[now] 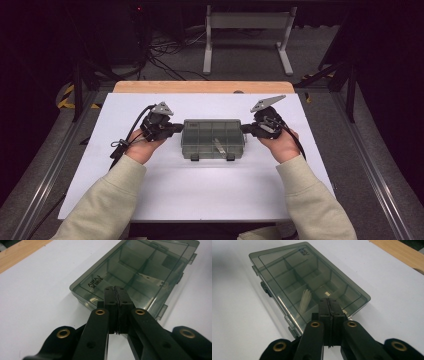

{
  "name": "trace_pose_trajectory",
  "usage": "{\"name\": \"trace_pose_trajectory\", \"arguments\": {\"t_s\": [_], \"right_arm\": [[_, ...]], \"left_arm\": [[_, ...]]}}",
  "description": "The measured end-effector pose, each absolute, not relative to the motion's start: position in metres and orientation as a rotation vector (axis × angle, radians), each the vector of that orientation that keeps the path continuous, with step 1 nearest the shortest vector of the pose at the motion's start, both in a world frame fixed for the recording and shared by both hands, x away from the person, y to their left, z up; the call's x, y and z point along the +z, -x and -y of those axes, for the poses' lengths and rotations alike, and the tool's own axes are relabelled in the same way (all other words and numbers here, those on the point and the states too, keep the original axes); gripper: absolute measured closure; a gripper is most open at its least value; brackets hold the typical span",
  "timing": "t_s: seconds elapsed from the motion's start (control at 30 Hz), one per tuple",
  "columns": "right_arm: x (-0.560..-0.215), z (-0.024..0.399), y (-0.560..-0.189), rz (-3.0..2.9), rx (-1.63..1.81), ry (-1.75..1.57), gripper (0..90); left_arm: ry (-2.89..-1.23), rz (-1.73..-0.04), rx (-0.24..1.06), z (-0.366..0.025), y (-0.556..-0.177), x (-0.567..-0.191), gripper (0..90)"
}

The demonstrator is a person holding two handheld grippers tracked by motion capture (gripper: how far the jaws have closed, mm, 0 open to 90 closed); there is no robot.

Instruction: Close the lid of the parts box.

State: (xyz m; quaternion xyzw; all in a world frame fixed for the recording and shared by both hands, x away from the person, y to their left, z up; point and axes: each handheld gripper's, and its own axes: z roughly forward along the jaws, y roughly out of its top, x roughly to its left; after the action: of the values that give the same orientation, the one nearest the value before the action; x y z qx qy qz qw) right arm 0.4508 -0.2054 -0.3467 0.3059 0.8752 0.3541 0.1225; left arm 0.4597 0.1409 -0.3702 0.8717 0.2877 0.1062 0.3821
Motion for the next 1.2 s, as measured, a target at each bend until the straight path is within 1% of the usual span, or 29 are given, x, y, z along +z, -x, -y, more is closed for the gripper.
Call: {"name": "trace_pose_trajectory", "arguments": {"t_s": [0.03, 0.13, 0.27, 0.4, 0.67, 1.2], "right_arm": [[-0.348, 0.205, -0.449, -2.560, 1.027, -0.895, 90.0], [-0.351, 0.202, -0.446, -2.573, 1.016, -0.894, 90.0], [-0.355, 0.199, -0.441, -2.591, 0.993, -0.889, 90.0], [-0.357, 0.197, -0.437, -2.596, 0.984, -0.887, 90.0], [-0.361, 0.195, -0.437, -2.636, 0.949, -0.896, 90.0], [-0.372, 0.191, -0.436, -2.689, 0.871, -0.890, 90.0]], "left_arm": [[-2.239, -0.728, 0.290, -0.140, -0.457, -0.370, 88.5], [-2.255, -0.715, 0.288, -0.139, -0.453, -0.373, 88.4], [-2.276, -0.713, 0.255, -0.139, -0.450, -0.375, 88.1], [-2.306, -0.707, 0.249, -0.137, -0.449, -0.377, 88.1], [-2.337, -0.699, 0.215, -0.133, -0.449, -0.380, 87.8], [-2.393, -0.682, 0.210, -0.127, -0.448, -0.386, 87.7]]}}
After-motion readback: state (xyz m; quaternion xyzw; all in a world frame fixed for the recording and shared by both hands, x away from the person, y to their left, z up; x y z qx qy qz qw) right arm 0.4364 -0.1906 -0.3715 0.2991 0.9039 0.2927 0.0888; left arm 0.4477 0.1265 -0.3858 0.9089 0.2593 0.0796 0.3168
